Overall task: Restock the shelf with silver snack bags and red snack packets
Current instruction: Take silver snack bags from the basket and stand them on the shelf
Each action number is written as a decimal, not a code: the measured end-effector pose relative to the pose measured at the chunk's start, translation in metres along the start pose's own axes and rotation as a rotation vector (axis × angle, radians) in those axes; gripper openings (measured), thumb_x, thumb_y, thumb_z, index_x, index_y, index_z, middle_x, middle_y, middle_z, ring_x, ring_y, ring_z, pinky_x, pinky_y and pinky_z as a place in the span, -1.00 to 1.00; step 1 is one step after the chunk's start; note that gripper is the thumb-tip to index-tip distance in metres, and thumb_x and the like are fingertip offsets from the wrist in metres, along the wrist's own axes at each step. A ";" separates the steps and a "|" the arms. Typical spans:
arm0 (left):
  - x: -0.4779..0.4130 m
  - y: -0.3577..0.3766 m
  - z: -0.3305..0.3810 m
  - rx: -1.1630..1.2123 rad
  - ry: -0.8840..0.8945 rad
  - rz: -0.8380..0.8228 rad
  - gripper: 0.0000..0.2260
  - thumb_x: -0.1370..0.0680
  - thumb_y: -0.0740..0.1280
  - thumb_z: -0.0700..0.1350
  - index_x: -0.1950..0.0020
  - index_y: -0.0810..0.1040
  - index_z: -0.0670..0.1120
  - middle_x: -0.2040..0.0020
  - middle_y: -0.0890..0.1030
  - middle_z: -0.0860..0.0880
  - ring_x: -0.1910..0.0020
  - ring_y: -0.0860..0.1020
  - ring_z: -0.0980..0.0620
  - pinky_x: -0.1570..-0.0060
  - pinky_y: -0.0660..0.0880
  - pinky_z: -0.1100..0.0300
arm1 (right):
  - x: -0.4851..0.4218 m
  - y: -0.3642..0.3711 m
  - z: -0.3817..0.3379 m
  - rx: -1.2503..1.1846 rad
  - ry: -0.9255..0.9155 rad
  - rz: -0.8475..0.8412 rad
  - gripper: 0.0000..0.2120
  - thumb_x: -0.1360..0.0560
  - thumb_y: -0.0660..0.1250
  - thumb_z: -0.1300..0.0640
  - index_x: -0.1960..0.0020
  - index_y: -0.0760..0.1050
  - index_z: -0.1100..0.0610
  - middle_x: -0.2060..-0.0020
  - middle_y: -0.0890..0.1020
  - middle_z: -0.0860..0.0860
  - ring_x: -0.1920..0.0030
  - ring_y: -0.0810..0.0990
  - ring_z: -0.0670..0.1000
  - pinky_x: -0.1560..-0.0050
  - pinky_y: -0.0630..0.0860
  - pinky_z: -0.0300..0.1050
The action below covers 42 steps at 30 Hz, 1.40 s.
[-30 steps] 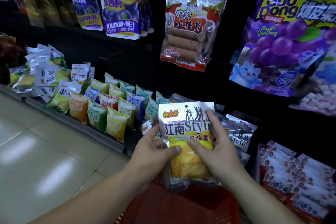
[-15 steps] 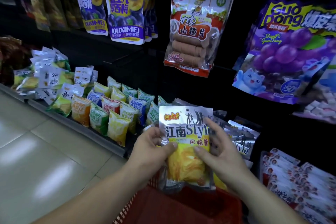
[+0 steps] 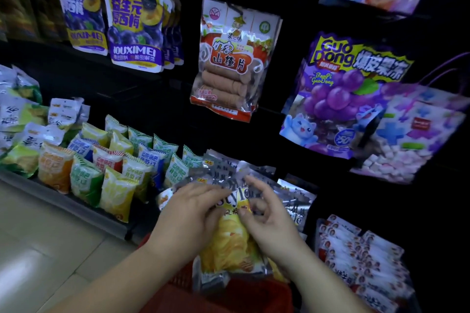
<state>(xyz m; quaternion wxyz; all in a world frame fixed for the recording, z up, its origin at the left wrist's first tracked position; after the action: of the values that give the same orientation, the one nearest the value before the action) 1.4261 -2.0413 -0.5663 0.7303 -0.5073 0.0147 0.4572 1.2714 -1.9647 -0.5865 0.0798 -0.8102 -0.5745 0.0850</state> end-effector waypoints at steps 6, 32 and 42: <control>0.004 0.007 -0.013 0.280 -0.471 -0.029 -0.43 -0.59 0.38 0.14 -0.57 0.27 0.25 -0.47 0.38 0.05 -0.26 0.49 0.14 -0.19 0.52 0.07 | -0.008 -0.019 0.006 -0.044 0.036 0.117 -0.38 -0.59 0.43 0.13 -0.45 0.31 -0.42 -0.15 0.65 0.05 -0.29 0.58 0.05 -0.36 0.53 0.10; 0.032 0.030 0.000 1.069 -0.798 -0.163 -0.68 -0.49 0.55 -0.20 -0.17 0.52 -0.14 -0.04 0.74 -0.02 0.02 0.73 0.00 0.00 0.66 -0.03 | -0.001 -0.028 0.002 0.026 0.017 0.162 -0.25 -0.50 0.51 0.00 -0.50 0.20 -0.46 -0.42 0.45 -0.12 -0.14 0.68 -0.09 0.00 0.67 -0.12; 0.027 0.005 0.019 0.618 -0.366 0.027 -0.71 -0.56 0.46 -0.11 -0.22 0.57 0.17 -0.06 0.58 0.14 -0.03 0.60 0.16 0.03 0.63 0.13 | 0.014 0.019 -0.015 -0.218 -0.005 -0.076 -0.43 -0.47 0.47 0.06 -0.45 0.45 -0.12 -0.19 0.69 -0.19 -0.22 0.66 -0.10 -0.15 0.63 -0.09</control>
<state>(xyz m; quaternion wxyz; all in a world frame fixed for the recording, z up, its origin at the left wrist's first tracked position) 1.4299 -2.0088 -0.5735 0.8336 -0.1721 0.0279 0.5241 1.2973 -1.9583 -0.5768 -0.0070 -0.7916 -0.6106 0.0207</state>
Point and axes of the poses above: each hand's wrist, its own x-axis away from the middle knuckle, its own y-axis out of the palm, z = x × y, the point moved 7 cm from there along -x, towards the middle knuckle
